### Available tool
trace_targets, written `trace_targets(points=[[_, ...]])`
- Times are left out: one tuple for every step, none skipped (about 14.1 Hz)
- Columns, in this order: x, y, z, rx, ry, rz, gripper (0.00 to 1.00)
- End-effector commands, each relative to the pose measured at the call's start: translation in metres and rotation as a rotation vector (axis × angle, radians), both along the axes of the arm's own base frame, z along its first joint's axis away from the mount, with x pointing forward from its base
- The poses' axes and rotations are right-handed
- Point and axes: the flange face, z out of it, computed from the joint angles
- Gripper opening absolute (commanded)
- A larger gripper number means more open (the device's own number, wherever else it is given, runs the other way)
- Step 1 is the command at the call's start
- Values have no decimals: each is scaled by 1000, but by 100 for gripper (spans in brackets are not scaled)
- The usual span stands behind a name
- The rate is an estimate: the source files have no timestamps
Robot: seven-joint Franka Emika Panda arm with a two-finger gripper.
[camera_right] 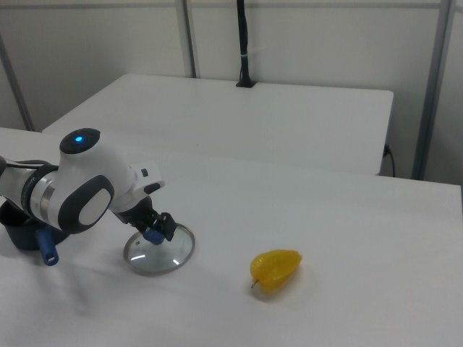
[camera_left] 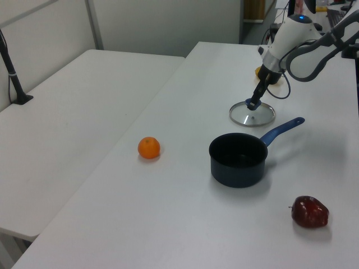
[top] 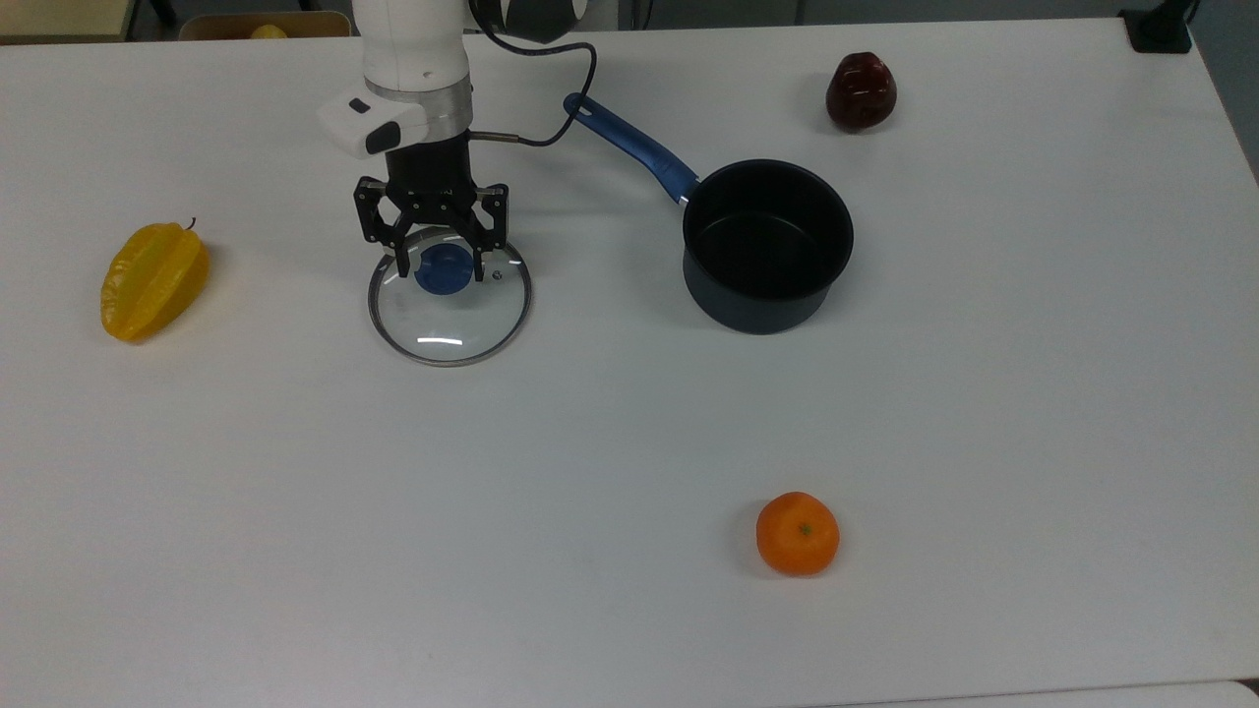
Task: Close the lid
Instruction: 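Close the gripper on the blue knob of the glass lid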
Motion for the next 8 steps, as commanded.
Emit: trace_targets(points=[[4,4,1,12,-19,-11,69],[4,4,2,12,-21,-13,60],[4,4,4,12,-21,-13,59],[3,4,4,13,-21,-14,52],[3,4,7,13,-25,-14,44],[3,4,8,14,-25,-17,40],[3,3,9,24,-29,-42,38],[4,3,11,30,-32,-56,38]])
